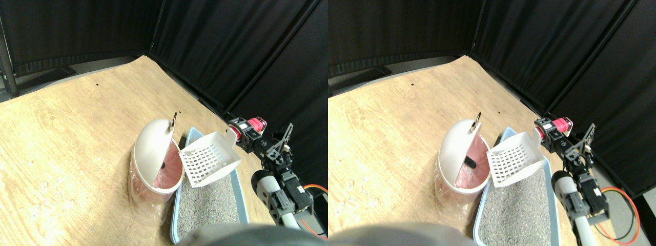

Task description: Scoop (unimanual)

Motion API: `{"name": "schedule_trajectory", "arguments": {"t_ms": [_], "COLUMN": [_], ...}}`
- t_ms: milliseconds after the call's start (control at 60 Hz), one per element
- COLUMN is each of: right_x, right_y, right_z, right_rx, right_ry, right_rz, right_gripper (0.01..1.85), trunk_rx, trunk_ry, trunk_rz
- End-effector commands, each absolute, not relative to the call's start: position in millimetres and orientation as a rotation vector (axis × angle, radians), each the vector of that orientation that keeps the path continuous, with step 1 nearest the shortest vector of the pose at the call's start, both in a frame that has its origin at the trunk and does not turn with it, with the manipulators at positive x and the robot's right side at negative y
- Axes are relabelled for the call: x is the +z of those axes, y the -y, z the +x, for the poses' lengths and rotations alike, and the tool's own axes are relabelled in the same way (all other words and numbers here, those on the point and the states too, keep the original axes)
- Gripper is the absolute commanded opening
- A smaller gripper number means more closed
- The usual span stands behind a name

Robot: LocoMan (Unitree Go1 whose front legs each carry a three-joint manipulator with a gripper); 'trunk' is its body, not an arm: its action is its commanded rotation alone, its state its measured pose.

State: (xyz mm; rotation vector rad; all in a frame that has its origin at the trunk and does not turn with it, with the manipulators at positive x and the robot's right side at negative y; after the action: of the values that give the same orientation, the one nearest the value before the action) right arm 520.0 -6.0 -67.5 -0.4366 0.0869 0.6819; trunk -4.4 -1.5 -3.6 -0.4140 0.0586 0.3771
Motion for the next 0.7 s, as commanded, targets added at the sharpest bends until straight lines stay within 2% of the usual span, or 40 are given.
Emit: {"name": "schedule_trajectory", "arguments": {"t_ms": [17,117,317,450,700], "right_x": [-62,-64,-66,-73,-89], "right_y": [9,21,48,74,111], "right_z": [523,526,531,529,523], "right_rx": [0.652,0.666,0.562,0.477,0.439], "right_ry": [-0.037,-0.007,0.012,0.060,0.118], "right_rz": [-0.363,-0.275,-0.095,0.035,0.164], "right_gripper": [0.06,0.06,0.06,0.06,0.06], "trunk_rx": [0.368,0.349,0.301,0.271,0.226], "trunk_ry": [-0.054,-0.054,-0.056,-0.057,-0.073], "trunk_rz": [-0.501,-0.483,-0.442,-0.409,-0.343]}}
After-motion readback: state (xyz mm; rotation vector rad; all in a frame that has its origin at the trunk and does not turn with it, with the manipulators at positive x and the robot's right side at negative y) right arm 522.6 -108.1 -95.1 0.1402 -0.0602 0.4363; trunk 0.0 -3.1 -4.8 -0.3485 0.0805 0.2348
